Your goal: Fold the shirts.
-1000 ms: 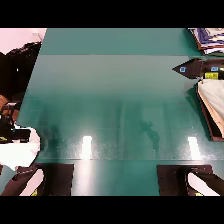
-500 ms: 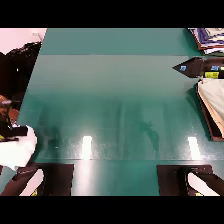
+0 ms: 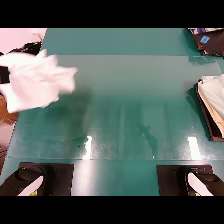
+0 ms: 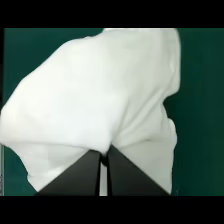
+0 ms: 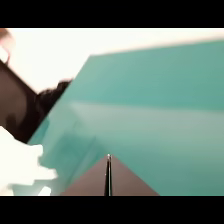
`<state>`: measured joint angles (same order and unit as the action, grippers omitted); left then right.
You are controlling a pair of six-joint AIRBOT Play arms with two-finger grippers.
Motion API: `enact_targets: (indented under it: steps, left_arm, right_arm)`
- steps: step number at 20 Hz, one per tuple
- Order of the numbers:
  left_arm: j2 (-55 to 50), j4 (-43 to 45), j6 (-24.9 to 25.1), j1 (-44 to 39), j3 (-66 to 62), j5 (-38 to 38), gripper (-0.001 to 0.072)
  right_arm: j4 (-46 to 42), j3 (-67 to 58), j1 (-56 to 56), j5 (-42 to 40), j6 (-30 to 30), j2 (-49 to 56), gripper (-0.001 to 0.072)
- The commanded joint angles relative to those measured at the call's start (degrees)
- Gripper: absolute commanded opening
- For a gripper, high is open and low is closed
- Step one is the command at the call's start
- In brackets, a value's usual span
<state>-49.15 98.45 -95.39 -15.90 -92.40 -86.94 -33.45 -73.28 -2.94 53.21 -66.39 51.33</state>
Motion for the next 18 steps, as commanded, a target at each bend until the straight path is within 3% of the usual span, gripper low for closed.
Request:
enact_targets:
  steps: [1, 5, 9, 10, 11, 13, 18]
  left_arm:
    - [-5.01, -1.38, -0.63, -12.26, -9.07, 0.94, 0.0020]
    - [-17.03, -4.68, -0.57, -23.89, -9.27, 1.53, 0.0023]
    - [-31.34, -20.06, 5.81, -29.11, -9.25, 5.51, 0.0049]
    - [-34.36, -22.84, 7.54, -29.24, -9.25, 6.62, 0.0363]
    - [-36.57, -23.37, 7.91, -29.07, -9.25, 7.50, 0.0585]
    - [-38.34, -18.80, 8.85, -27.80, -9.27, 7.23, 0.0487]
    - [-35.28, -12.46, 8.72, -12.17, -7.28, 0.46, 0.0487]
  right_arm:
    - [0.42, -0.07, 0.11, -5.46, 0.04, -2.71, 0.0019]
    - [0.33, -0.07, 0.09, -4.94, 0.04, -2.73, 0.0019]
    - [0.31, -0.07, 0.09, -4.98, 0.04, -2.73, 0.0020]
    - [0.31, -0.07, 0.09, -4.98, 0.04, -2.73, 0.0020]
    - [0.31, -0.07, 0.09, -4.76, 0.04, -2.73, 0.0019]
    - [0.28, -0.04, 0.09, -3.74, 0.04, -2.73, 0.0019]
    - [0.26, -0.04, 0.09, -3.23, 0.04, -2.71, 0.0020]
